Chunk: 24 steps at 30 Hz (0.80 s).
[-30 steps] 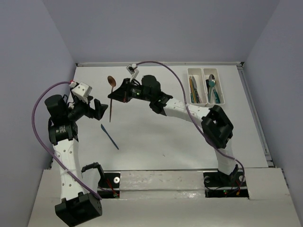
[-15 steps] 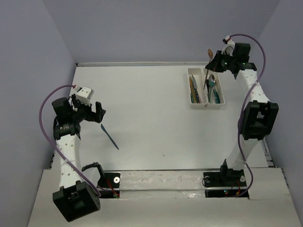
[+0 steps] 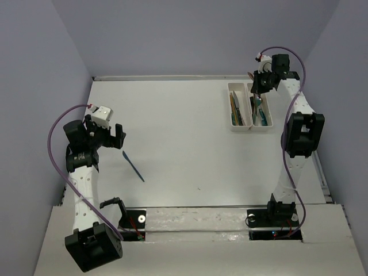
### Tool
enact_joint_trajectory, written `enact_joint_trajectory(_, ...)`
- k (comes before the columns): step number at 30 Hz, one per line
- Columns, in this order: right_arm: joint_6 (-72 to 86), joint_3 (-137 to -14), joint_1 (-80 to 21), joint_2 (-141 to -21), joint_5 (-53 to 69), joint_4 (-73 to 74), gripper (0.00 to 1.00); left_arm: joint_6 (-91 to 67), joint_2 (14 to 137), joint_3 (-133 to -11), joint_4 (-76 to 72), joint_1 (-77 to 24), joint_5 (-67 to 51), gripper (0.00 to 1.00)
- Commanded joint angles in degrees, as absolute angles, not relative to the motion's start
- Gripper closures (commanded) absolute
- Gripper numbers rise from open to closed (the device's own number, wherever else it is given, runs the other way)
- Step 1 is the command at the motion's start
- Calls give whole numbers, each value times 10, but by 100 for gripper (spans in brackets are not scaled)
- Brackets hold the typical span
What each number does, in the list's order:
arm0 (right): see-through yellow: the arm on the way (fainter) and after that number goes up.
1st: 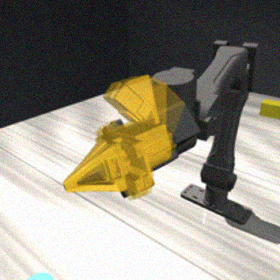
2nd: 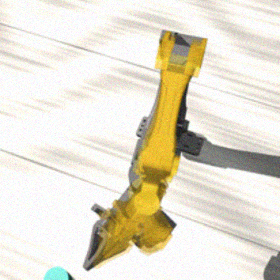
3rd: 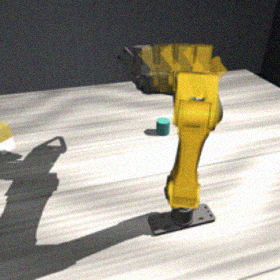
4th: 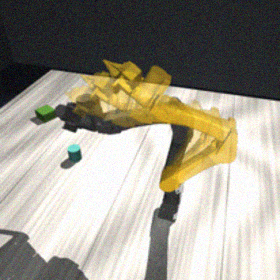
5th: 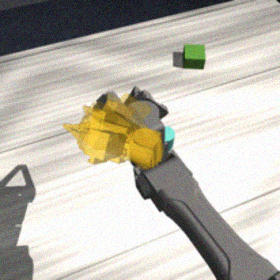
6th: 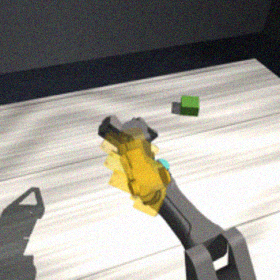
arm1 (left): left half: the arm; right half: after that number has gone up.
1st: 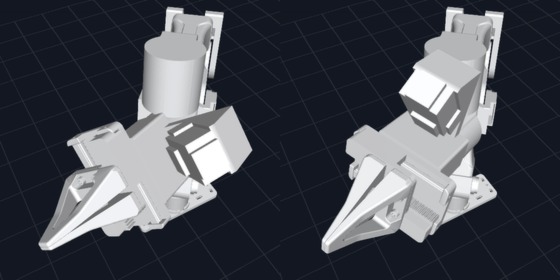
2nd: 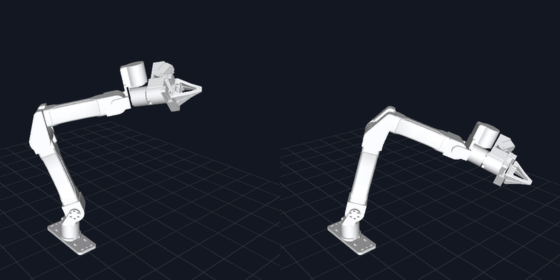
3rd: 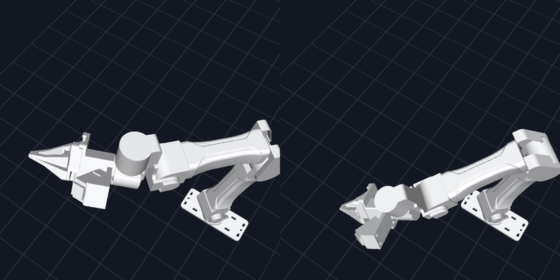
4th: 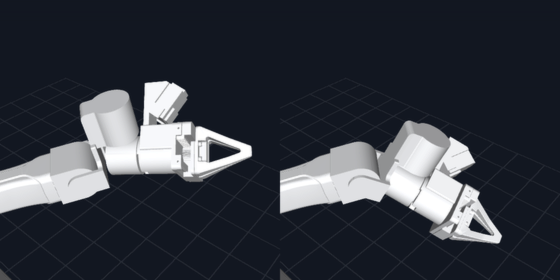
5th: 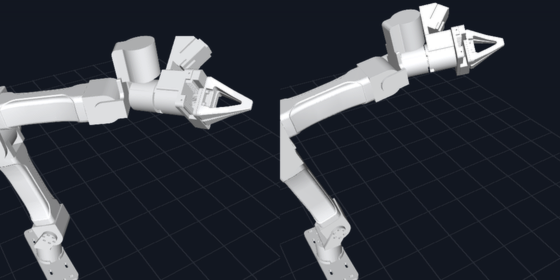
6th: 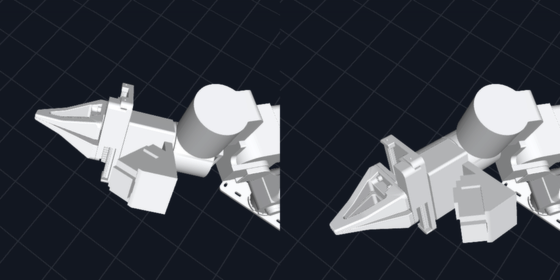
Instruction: Sort the eating utensils into containers
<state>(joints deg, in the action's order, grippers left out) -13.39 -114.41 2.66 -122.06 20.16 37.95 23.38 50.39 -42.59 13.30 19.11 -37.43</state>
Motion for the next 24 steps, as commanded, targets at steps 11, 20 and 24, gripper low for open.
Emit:
enact_joint_trajectory(11,-134,-1105,52,-1249,186,380,100,240,497,-423,112,190,-379,1)
enact_joint_trajectory(20,-92,-1071,78,-1245,247,358,70,242,493,-422,112,189,-381,1)
enact_joint_trajectory(24,-79,-1071,89,-1248,224,355,69,242,493,-422,112,190,-381,1)
